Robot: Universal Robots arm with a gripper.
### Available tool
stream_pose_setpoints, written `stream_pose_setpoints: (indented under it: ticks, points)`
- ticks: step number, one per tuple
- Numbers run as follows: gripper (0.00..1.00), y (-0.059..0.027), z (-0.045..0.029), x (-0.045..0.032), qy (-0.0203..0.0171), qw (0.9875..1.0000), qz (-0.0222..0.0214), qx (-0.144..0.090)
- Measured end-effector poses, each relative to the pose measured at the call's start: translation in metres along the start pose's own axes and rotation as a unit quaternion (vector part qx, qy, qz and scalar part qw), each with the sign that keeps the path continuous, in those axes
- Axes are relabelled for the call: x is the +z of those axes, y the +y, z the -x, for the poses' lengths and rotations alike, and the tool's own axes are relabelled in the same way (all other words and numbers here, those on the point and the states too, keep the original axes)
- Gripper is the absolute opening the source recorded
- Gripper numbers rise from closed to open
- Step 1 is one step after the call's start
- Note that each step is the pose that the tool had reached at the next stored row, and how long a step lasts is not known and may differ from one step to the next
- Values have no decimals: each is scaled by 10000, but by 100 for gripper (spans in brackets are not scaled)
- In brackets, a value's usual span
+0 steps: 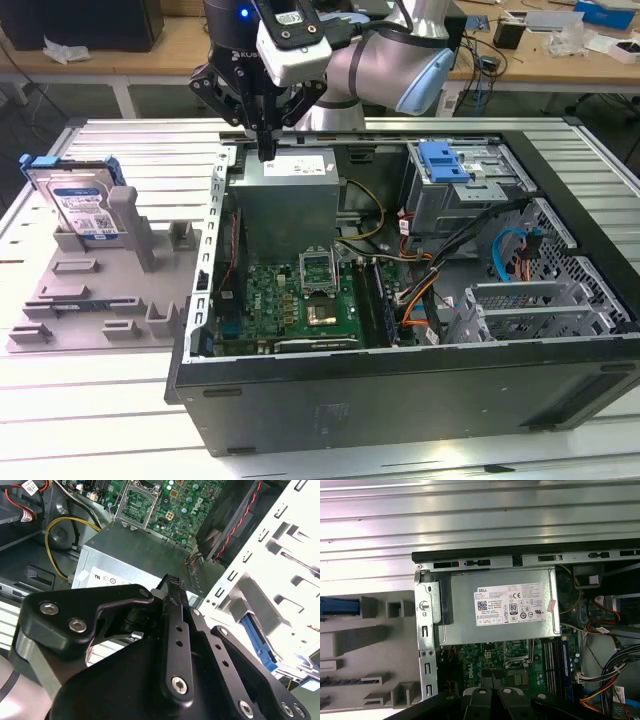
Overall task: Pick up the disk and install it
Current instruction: 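Reach for the disk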
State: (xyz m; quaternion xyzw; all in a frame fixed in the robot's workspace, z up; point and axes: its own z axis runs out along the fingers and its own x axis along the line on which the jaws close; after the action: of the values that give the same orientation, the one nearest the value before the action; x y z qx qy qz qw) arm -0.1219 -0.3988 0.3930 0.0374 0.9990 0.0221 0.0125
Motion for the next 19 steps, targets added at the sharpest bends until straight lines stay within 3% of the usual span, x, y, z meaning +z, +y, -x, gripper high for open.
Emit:
stream_pose_setpoints:
  ticks: [2,7,17,19]
  points:
    - [11,9,-47,12,0,10000,0,0]
    - [11,116,-388,31,-1,10000,-9,-1]
    - [11,263,-787,46,-2,10000,-24,-1]
    - [11,319,-945,51,-2,10000,-30,0]
